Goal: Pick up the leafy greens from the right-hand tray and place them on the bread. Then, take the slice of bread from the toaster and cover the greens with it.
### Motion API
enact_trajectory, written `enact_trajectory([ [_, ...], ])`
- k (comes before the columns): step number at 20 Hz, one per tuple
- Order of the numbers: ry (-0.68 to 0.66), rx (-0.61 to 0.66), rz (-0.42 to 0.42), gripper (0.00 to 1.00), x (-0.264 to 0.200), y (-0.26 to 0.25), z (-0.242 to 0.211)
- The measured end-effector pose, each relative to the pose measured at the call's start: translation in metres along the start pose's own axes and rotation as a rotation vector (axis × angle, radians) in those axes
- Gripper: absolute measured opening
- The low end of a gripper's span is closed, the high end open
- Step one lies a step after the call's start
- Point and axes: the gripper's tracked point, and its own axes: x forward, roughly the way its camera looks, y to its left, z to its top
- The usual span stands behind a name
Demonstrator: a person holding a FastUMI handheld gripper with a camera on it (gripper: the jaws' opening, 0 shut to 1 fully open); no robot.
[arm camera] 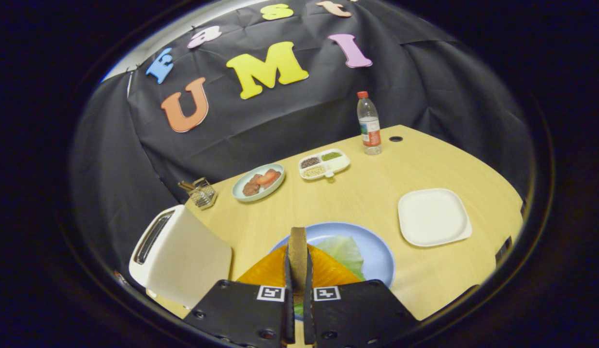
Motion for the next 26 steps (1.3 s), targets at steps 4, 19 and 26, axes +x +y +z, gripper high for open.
enact_trajectory([
  [4, 0.023, 0.014, -0.02, 0.09, 0.01, -0.018, -0.004],
  [19, -0.002, -0.19, -0.135, 0.46, 0.014, -0.059, -0.024],
  [26, -0.075, -0.246, -0.146, 0.75, -0.026, -0.046, 0.008],
])
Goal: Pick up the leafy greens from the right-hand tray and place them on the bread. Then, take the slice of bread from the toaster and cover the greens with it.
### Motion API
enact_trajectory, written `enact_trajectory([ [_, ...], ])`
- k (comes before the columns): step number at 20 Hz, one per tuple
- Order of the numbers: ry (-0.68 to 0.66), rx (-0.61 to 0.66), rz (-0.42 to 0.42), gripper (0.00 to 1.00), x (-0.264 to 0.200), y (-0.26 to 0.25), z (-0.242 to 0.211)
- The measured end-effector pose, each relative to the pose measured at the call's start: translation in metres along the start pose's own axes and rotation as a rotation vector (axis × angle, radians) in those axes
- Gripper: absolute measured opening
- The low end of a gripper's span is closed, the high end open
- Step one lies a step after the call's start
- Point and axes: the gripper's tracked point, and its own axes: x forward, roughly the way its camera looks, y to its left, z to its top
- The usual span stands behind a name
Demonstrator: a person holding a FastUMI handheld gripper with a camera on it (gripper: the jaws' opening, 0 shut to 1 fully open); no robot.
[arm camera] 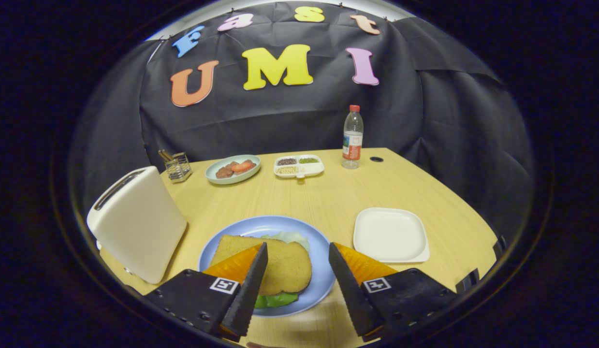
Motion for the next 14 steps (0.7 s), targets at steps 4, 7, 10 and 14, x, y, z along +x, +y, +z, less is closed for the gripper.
enact_trajectory([
  [4, -0.105, -0.029, -0.002, 0.91, -0.041, 0.003, 0.037],
  [7, -0.189, -0.055, 0.015, 0.94, -0.079, 0.009, 0.066],
  [10, -0.279, -0.061, 0.022, 0.94, -0.123, 0.011, 0.094],
  [14, -0.393, -0.098, -0.008, 0.94, -0.177, 0.01, 0.123],
])
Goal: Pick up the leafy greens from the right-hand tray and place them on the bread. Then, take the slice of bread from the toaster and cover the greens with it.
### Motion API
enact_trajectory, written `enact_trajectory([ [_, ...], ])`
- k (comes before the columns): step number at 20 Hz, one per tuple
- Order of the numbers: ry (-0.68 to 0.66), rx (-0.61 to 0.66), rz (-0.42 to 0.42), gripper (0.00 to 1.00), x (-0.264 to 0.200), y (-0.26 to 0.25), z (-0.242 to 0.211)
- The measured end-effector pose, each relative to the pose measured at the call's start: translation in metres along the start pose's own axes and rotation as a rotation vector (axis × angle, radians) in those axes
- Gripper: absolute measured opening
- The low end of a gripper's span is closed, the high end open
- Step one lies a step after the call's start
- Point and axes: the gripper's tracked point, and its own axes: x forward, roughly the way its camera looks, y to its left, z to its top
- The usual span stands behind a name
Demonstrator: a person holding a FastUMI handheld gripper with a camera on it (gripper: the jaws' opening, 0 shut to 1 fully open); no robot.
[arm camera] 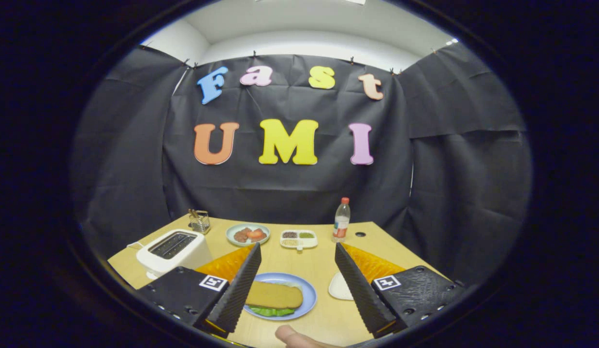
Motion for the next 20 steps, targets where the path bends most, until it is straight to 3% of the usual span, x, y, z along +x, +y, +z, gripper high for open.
enact_trajectory([
  [8, -0.128, 0.002, 0.044, 0.96, -0.042, 0.012, 0.036],
  [20, -0.142, 0.0, 0.045, 0.96, -0.049, 0.01, 0.035],
])
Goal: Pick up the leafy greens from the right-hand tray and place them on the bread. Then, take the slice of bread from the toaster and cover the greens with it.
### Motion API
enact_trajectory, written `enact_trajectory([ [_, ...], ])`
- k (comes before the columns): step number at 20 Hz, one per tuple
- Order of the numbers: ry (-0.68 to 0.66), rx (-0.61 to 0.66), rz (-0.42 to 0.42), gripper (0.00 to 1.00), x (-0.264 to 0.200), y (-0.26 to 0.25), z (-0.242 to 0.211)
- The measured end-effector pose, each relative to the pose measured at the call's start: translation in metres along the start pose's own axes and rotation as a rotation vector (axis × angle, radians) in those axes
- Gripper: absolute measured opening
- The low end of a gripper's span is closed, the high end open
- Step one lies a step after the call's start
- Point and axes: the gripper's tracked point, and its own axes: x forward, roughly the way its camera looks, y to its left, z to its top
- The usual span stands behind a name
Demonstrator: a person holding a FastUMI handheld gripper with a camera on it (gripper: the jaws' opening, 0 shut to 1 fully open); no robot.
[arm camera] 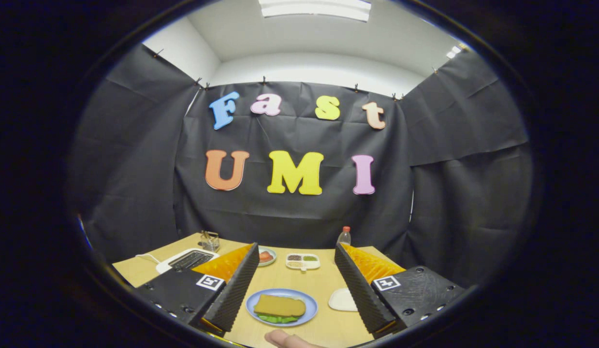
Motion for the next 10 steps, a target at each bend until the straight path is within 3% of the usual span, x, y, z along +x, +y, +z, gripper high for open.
enact_trajectory([
  [10, 0.007, 0.0, -0.034, 0.96, 0.002, -0.016, -0.005],
])
